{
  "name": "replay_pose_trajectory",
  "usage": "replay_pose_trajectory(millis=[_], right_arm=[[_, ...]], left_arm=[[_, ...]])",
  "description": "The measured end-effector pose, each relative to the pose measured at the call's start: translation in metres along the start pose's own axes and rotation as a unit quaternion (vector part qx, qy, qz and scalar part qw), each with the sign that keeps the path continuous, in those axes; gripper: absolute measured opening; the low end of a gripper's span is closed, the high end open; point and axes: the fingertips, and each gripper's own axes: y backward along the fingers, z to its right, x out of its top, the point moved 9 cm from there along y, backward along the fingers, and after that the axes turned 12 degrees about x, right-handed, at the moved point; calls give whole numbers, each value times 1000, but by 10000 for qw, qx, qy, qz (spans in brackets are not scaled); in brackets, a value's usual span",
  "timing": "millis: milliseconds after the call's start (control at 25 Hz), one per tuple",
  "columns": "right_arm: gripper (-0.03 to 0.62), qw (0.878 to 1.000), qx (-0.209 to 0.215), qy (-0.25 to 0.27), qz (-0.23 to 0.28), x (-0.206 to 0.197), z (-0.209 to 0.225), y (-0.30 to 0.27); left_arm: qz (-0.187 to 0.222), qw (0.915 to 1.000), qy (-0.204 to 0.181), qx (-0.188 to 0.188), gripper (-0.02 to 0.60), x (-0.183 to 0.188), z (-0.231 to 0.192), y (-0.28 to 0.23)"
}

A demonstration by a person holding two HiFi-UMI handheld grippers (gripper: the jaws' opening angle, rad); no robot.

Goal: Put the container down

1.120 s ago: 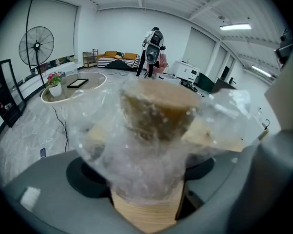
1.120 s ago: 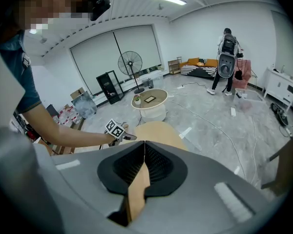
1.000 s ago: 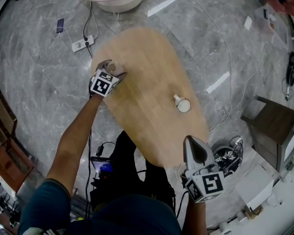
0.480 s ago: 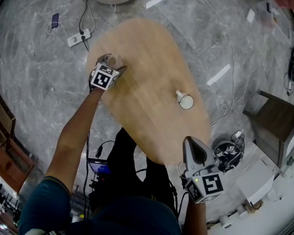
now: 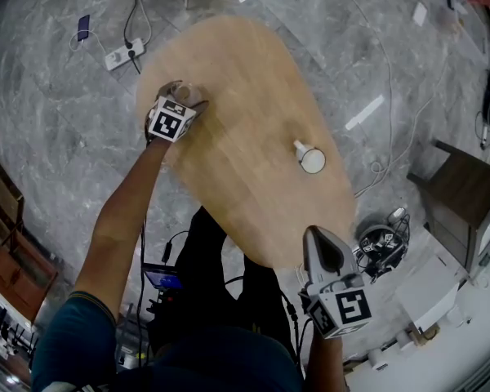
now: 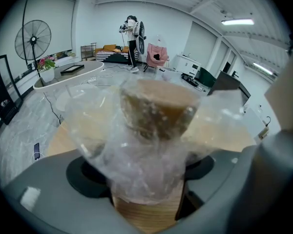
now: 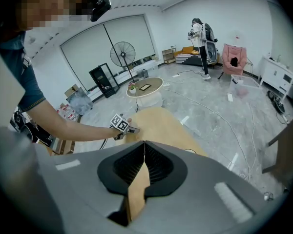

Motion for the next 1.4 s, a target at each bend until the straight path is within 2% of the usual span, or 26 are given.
replay_pose_trajectory(millis=[400,760,1080,1400], right_arm=[[11,9999,34,-117,-89,-12,7,-9],[11,9998,121,-118,-124,-16,5,-15],[11,9996,234,-39,-134,-16,-2,-24],[11,9993,364,57,-83,-17,-4,-14]], left_arm=[[175,9998,-101,82,403,-12,6,-11],[594,9964,-570,200,405,-26,10,-15],[917,9936,-505,431,407,-38,7,-11],[939,9920,-580,616,413,-46,8,17]])
